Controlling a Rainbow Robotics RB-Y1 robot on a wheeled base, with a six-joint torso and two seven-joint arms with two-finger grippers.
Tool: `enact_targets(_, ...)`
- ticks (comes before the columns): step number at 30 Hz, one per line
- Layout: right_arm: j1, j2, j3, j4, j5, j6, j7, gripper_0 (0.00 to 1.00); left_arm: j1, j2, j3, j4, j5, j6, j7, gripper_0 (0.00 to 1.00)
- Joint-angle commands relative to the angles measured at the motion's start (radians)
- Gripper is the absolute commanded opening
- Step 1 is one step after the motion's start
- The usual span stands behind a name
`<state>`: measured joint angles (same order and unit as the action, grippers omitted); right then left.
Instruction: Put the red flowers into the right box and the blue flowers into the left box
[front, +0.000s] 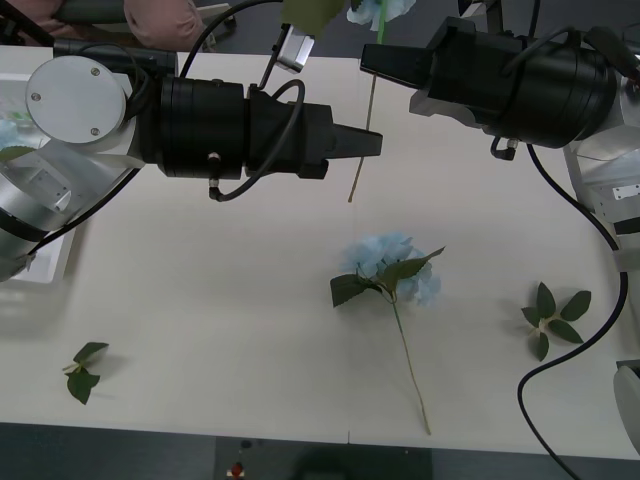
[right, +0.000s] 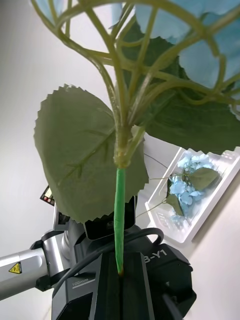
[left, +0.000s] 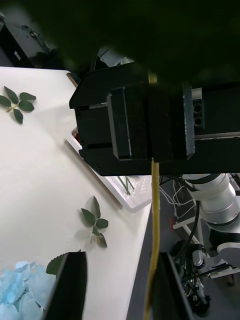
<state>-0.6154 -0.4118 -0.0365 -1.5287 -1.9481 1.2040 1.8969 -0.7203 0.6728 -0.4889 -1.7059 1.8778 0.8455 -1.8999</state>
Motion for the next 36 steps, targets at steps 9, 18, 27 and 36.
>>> enact_targets(9,-0.043,0.005,-0.01,-0.028,-0.009,0.002,-0.007,0.0,-0.022,0.007,0.015,-0.008,0.007,-0.013,0.013,0.0)
enact_targets(18,-0.043,0.005,-0.01,-0.028,-0.009,0.002,-0.007,1.0,-0.019,0.021,0.016,-0.008,0.014,-0.013,0.019,0.0)
enact_targets(27,-0.043,0.005,-0.01,-0.028,-0.009,0.002,-0.007,1.0,0.039,0.103,0.113,-0.009,0.052,0.02,0.028,0.0)
enact_targets(36,-0.043,0.005,-0.01,-0.028,-0.009,0.002,-0.007,1.0,0.196,0.195,0.464,0.065,0.099,0.322,0.048,0.0)
